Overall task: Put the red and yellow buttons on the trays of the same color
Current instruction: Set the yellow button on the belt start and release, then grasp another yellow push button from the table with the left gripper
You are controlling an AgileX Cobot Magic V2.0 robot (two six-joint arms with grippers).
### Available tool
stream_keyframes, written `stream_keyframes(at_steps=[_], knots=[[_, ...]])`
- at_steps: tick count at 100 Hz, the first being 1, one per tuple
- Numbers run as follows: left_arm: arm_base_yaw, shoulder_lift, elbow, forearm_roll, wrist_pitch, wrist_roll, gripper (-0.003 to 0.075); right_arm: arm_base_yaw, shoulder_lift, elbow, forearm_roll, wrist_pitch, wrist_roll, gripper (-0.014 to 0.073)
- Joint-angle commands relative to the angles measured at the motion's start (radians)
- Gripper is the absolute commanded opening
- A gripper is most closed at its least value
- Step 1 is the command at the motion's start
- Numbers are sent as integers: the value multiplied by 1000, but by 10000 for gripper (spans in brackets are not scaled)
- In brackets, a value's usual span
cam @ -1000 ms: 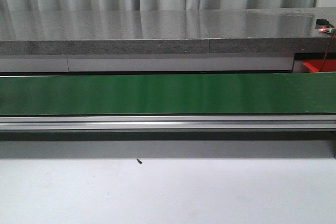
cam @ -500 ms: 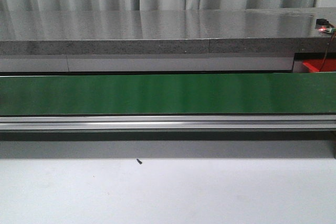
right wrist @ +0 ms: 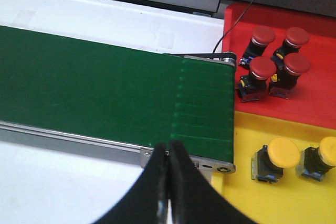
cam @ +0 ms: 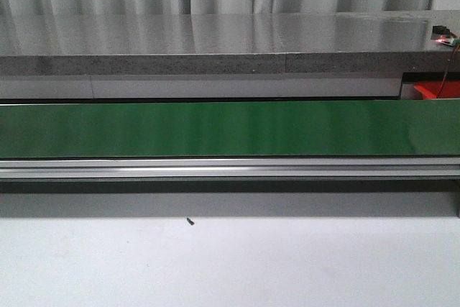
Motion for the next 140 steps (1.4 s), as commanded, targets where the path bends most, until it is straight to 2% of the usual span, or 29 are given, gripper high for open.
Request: stream_keyframes(at_steps=[1, 13, 28, 50, 87, 140], knots=[[36, -46, -36, -2, -113, 3, 589, -5, -4, -25, -5, -57, -1, -68], [62, -39, -36, 11, -184, 3, 589, -5, -4, -25, -5, -57, -1, -68], [70, -26, -36, 13, -199, 3, 589, -5, -4, -25, -5, -57, -1, -68], [72, 75, -67, 1, -142, 1, 589, -5, -4, -25, -5, -61, -1, -68], [72, 275, -172, 1, -88, -81, 589, -5, -4, -25, -5, -57, -1, -68], [72, 348, -219, 1, -102, -153, 589, -5, -4, -25, -5, -62, -1, -68]])
